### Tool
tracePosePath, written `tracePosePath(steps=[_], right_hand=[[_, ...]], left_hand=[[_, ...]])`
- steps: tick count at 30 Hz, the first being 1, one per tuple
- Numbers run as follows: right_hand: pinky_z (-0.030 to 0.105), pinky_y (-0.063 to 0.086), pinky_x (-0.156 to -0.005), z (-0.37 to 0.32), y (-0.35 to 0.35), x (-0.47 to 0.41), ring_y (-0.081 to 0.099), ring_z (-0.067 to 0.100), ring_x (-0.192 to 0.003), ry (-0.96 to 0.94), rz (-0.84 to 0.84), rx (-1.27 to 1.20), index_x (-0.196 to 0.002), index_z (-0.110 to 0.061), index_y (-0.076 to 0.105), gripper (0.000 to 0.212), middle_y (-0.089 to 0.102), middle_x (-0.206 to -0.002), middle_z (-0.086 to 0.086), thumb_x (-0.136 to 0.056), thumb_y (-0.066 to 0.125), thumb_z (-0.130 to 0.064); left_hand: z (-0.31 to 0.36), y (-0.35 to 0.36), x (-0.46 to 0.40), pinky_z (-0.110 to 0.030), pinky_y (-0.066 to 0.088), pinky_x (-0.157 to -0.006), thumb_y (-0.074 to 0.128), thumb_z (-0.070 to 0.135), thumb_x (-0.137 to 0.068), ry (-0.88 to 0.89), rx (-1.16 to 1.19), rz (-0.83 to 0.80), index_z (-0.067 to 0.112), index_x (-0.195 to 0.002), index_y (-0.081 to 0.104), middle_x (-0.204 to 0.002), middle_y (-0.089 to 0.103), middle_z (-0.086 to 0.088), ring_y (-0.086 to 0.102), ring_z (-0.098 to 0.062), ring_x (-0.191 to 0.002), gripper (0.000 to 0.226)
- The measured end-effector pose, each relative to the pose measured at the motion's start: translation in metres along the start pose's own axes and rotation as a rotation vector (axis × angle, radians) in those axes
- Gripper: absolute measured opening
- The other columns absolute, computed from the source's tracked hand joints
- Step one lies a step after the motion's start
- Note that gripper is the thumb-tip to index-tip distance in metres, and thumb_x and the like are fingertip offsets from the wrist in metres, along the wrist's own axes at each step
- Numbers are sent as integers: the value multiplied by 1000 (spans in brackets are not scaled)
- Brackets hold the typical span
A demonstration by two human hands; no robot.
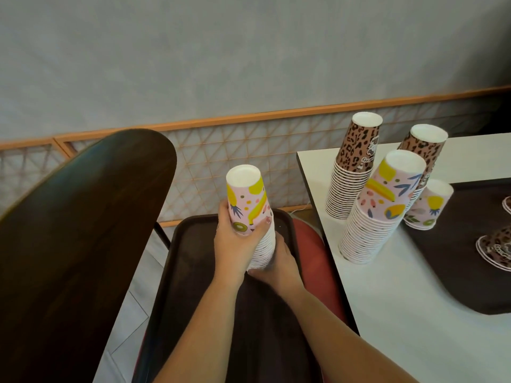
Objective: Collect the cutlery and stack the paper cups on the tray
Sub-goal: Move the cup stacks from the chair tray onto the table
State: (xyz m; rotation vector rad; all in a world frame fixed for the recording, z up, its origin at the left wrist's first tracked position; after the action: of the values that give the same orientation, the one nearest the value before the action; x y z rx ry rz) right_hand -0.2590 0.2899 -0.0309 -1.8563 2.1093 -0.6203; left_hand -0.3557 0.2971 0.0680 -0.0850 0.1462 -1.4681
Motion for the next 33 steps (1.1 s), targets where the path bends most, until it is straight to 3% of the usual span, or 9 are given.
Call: tracePosePath(steps=[5, 14, 16, 20, 22, 25, 29, 33], right_hand=[[22, 43, -84, -2, 1, 6, 55, 19, -114, 35, 25, -70, -135, -19, 27, 93, 54, -128, 2, -61, 84, -26], [30, 48, -97, -12, -44, 57, 48, 5, -122, -163, 178, -89, -135, -30, 30, 94, 48, -132, -12, -58, 83, -38], [26, 48, -95, -12, -61, 74, 48, 0, -120, -185, 212, -99, -135, -31, 31, 93, 49, -131, -15, -59, 83, -40], [5, 41, -88, 0, -106, 105, 49, -3, -119, -165, 296, -80, -136, -29, 33, 92, 48, -132, -16, -59, 83, -37], [8, 42, -89, 11, -128, 115, 50, -2, -118, -144, 311, -60, -137, -28, 33, 94, 49, -131, -14, -59, 83, -37], [24, 49, -86, 31, -163, 124, 54, 5, -113, -70, 293, -43, -133, -27, 35, 91, 54, -124, -12, -56, 84, -33], [29, 53, -83, 60, -201, 121, 58, 6, -108, -17, 269, -15, -128, -33, 34, 91, 56, -120, -13, -51, 83, -32], [15, 48, -79, 88, -234, 106, 56, 2, -104, 3, 203, -18, -132, -31, 32, 95, 56, -120, -13, -53, 85, -26]], left_hand=[[-2, -1, 8, -27, 52, -86, 81, 27, -67, -13, 13, 17, 34, -114, 48, -107, 61, 20, 59, -1, -102, 58], [40, 12, 59, -29, 54, -86, 83, 22, -62, 68, 137, -89, 30, -114, 54, -107, 67, 15, 64, 1, -98, 61], [50, 21, 74, -33, 54, -87, 86, 27, -57, 86, 175, -128, 31, -110, 55, -106, 68, 13, 65, -2, -99, 62], [64, 55, 102, -43, 54, -90, 82, 38, -49, 117, 213, -197, 34, -107, 57, -108, 69, 9, 66, -11, -102, 64], [68, 76, 113, -45, 53, -92, 83, 36, -50, 131, 217, -226, 33, -112, 55, -111, 68, 9, 65, -12, -105, 68], [73, 111, 126, -45, 52, -93, 84, 36, -50, 134, 218, -263, 29, -115, 55, -113, 68, 7, 64, -13, -106, 72], [77, 155, 136, -36, 52, -95, 82, 40, -46, 127, 208, -292, 29, -117, 53, -116, 66, 7, 63, -6, -107, 77], [74, 199, 137, -31, 51, -95, 82, 41, -49, 122, 176, -259, 47, -114, 49, -119, 63, 14, 61, -3, -110, 74]])
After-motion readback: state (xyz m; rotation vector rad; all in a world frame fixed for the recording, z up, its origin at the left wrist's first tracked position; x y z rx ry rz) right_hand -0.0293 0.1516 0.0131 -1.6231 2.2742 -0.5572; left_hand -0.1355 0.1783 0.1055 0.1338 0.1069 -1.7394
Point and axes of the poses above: each hand's wrist, its own x-axis away from the middle knuckle, its own y-axis out of the palm, z = x × y, the point moved 1 cm from there along -x, towards the middle knuckle
